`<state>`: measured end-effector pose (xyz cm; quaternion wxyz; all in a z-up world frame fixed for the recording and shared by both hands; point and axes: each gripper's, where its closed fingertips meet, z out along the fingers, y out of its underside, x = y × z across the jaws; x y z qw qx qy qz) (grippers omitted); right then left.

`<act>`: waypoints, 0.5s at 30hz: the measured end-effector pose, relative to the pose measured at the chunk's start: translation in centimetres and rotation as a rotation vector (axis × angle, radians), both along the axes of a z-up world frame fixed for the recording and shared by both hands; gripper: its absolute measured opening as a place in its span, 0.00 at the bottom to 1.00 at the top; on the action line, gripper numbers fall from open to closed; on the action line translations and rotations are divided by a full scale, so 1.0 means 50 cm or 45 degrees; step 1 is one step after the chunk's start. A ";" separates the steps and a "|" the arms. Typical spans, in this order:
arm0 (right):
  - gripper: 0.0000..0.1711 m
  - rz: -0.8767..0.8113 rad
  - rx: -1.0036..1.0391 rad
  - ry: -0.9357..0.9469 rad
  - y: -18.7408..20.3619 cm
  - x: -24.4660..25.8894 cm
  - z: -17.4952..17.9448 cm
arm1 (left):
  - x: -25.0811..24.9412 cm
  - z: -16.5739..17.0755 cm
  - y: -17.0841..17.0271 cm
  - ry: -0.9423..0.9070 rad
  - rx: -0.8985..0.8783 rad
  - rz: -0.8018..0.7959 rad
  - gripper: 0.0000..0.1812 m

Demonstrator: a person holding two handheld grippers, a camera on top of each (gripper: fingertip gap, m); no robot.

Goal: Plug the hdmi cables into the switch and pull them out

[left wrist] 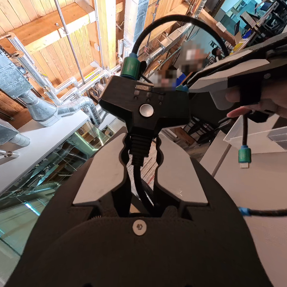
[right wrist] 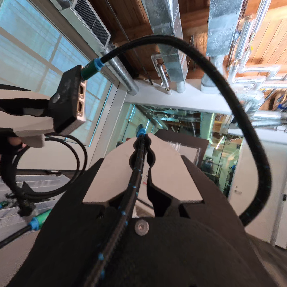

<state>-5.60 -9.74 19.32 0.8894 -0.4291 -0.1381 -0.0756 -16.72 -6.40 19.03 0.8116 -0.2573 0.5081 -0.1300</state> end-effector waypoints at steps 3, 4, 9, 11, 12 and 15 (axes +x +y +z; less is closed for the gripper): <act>0.03 0.023 0.056 -0.118 -0.021 -0.001 0.018 | -0.007 0.005 -0.011 -0.018 0.013 -0.059 0.18; 0.03 0.036 0.060 -0.160 -0.028 -0.003 0.023 | -0.009 0.005 -0.017 -0.024 0.026 -0.079 0.18; 0.04 0.323 -0.119 -0.300 -0.059 -0.036 0.025 | -0.016 0.004 -0.044 -0.011 0.117 -0.148 0.18; 0.04 0.454 -0.216 -0.319 -0.076 -0.047 0.023 | -0.019 0.000 -0.049 0.007 0.142 -0.169 0.18; 0.04 0.522 -0.251 -0.341 -0.088 -0.055 0.021 | -0.021 -0.001 -0.051 0.013 0.145 -0.191 0.18; 0.04 0.626 -0.321 -0.370 -0.117 -0.064 0.022 | -0.026 -0.003 -0.054 0.022 0.126 -0.259 0.18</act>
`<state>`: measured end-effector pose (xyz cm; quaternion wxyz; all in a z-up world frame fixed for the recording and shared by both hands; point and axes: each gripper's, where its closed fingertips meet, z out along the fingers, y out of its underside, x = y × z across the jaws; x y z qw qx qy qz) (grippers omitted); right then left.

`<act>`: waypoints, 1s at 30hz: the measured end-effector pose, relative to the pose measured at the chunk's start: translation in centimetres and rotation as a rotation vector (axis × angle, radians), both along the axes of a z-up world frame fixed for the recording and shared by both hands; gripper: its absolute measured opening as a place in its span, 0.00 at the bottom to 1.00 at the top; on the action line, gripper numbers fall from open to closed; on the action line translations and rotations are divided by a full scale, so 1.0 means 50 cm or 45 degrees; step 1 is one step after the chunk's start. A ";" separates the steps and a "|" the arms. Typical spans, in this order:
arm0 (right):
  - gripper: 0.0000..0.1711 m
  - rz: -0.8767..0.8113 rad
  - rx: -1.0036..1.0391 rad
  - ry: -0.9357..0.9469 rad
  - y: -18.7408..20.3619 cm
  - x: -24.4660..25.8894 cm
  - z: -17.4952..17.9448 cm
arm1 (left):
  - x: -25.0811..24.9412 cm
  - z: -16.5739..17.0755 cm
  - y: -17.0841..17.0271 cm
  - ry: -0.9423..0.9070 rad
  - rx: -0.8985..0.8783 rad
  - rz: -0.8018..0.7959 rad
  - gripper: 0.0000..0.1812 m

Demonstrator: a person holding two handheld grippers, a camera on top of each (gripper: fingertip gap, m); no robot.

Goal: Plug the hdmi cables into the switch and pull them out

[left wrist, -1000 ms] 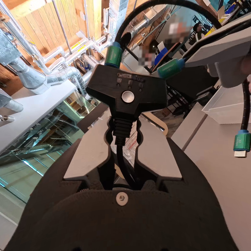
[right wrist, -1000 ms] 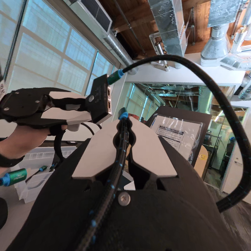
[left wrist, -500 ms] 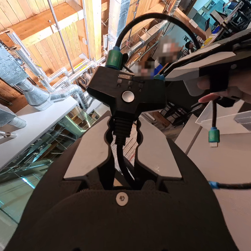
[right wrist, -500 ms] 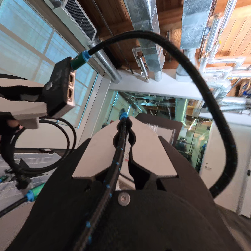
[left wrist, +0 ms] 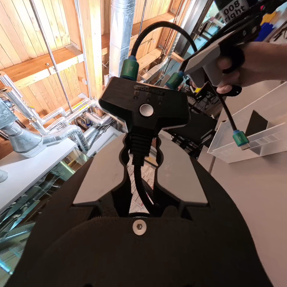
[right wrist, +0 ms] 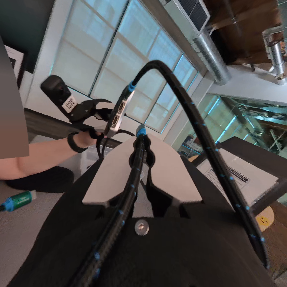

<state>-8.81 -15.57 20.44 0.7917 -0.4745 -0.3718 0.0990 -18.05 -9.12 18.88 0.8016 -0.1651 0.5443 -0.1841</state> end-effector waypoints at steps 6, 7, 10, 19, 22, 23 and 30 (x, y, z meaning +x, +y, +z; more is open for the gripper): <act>0.04 0.050 -0.119 -0.022 -0.030 -0.019 0.001 | -0.004 -0.005 -0.007 0.032 -0.021 -0.074 0.18; 0.04 0.051 -0.154 -0.022 -0.031 -0.019 -0.002 | -0.003 -0.007 -0.009 0.042 -0.016 -0.080 0.18; 0.04 0.061 -0.191 -0.038 -0.036 -0.020 -0.007 | 0.000 -0.014 -0.015 0.072 0.001 -0.085 0.18; 0.04 0.211 -0.323 -0.025 -0.060 -0.025 -0.017 | 0.016 -0.031 -0.029 0.118 0.004 -0.128 0.17; 0.04 0.235 -0.393 -0.028 -0.061 -0.027 -0.026 | 0.020 -0.036 -0.031 0.132 0.019 -0.125 0.17; 0.04 0.225 -0.412 -0.030 -0.059 -0.026 -0.030 | 0.023 -0.039 -0.033 0.139 0.028 -0.120 0.17; 0.04 0.163 -0.440 -0.061 -0.053 -0.022 -0.040 | 0.036 -0.052 -0.036 0.164 0.057 -0.096 0.17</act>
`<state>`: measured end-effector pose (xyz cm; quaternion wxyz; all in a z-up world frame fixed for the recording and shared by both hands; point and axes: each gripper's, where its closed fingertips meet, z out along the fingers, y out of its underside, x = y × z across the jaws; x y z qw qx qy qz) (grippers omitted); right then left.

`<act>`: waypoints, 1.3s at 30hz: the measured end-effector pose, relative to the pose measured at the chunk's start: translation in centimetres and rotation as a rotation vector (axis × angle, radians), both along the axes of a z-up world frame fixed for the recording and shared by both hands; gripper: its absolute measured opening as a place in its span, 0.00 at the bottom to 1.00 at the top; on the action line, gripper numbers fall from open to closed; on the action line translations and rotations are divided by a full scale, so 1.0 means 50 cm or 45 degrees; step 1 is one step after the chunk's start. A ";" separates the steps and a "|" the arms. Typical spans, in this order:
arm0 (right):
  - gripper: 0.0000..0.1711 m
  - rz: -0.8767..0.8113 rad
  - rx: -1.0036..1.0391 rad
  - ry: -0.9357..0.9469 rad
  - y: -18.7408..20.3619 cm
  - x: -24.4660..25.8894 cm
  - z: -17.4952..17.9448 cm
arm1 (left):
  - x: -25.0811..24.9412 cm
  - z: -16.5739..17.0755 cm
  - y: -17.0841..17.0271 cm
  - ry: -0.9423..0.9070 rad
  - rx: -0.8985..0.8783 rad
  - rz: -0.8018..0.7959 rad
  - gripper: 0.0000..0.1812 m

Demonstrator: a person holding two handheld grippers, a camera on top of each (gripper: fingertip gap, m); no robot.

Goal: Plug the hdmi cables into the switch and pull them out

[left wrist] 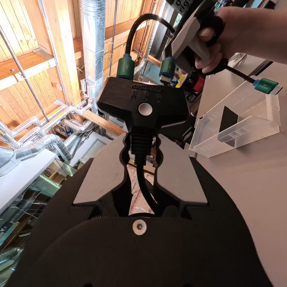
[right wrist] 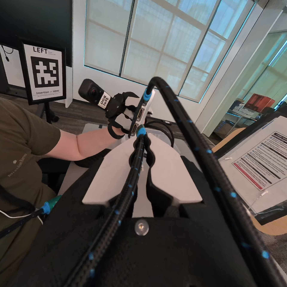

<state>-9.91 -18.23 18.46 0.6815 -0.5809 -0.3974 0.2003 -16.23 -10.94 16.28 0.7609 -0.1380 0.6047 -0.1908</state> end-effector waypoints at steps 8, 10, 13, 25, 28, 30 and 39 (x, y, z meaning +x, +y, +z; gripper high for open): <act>0.04 0.000 -0.082 -0.038 0.000 -0.009 -0.019 | 0.005 -0.008 0.004 0.019 0.003 0.009 0.17; 0.04 -0.003 -0.087 -0.030 0.000 -0.011 -0.018 | 0.006 -0.010 0.002 0.023 0.009 0.012 0.17; 0.04 0.001 -0.104 -0.018 0.000 -0.014 -0.018 | 0.008 -0.011 -0.002 0.025 0.020 0.013 0.17; 0.04 -0.038 -0.120 -0.044 0.010 -0.012 -0.027 | 0.017 -0.018 0.000 0.032 0.022 0.029 0.17; 0.04 -0.052 -0.129 -0.036 0.013 -0.009 -0.027 | 0.019 -0.016 0.004 0.029 0.027 0.056 0.17; 0.04 -0.060 -0.135 -0.037 0.015 -0.007 -0.029 | 0.020 -0.017 0.007 0.037 0.018 0.067 0.17; 0.04 -0.095 -0.175 -0.049 0.032 -0.006 -0.043 | 0.021 -0.021 0.017 0.069 0.037 0.137 0.17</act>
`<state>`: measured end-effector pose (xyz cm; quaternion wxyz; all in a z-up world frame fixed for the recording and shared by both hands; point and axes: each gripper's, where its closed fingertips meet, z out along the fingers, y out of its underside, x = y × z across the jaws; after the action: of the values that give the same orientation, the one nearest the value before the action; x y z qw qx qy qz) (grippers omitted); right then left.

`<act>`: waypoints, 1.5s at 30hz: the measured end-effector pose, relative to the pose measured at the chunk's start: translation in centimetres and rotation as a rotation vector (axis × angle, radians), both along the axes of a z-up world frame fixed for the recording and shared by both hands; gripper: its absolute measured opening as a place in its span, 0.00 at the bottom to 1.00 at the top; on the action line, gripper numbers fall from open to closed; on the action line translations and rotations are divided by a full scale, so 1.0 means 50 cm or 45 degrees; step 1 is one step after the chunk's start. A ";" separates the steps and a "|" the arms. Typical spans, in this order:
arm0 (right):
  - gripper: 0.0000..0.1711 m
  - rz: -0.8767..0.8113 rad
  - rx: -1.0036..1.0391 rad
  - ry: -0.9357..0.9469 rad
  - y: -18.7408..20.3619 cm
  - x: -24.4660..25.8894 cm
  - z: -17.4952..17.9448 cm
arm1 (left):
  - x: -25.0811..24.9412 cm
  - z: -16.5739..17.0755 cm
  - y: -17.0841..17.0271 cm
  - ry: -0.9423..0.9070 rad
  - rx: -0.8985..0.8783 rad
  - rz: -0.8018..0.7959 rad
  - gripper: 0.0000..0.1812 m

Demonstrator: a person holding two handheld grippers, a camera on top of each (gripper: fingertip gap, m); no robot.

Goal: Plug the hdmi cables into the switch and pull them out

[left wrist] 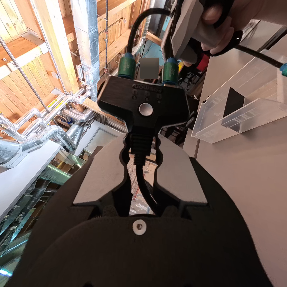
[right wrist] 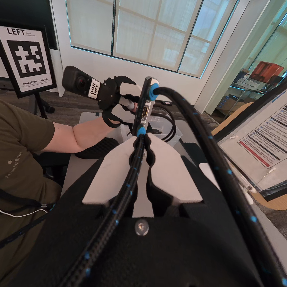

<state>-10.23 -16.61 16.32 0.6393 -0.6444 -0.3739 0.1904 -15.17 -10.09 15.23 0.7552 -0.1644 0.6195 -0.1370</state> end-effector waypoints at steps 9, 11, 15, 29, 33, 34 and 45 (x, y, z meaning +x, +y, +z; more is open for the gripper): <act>0.04 0.008 -0.026 0.091 0.028 0.015 -0.001 | 0.011 0.002 0.024 -0.010 -0.075 0.098 0.17; 0.04 0.039 -0.038 0.135 0.030 0.016 0.002 | 0.014 0.002 0.026 -0.017 -0.110 0.091 0.18; 0.04 0.058 -0.063 0.173 0.038 0.021 -0.001 | 0.022 0.000 0.030 -0.019 -0.164 0.105 0.18; 0.04 0.070 0.035 0.385 0.077 0.039 0.024 | 0.041 0.000 0.071 -0.047 -0.355 0.128 0.18; 0.12 0.058 0.077 0.618 0.111 0.052 0.042 | 0.048 0.000 0.093 -0.083 -0.466 0.173 0.17; 0.14 0.069 0.058 0.678 0.118 0.050 0.043 | 0.049 0.000 0.099 -0.092 -0.480 0.196 0.18; 0.14 -0.026 -0.083 0.790 0.205 -0.005 -0.022 | 0.069 -0.015 0.112 -0.164 -0.478 0.308 0.18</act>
<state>-10.47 -6.34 15.21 0.7038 -0.5793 -0.1481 0.3835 -11.74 -4.47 14.49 0.7603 -0.3661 0.5095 -0.1684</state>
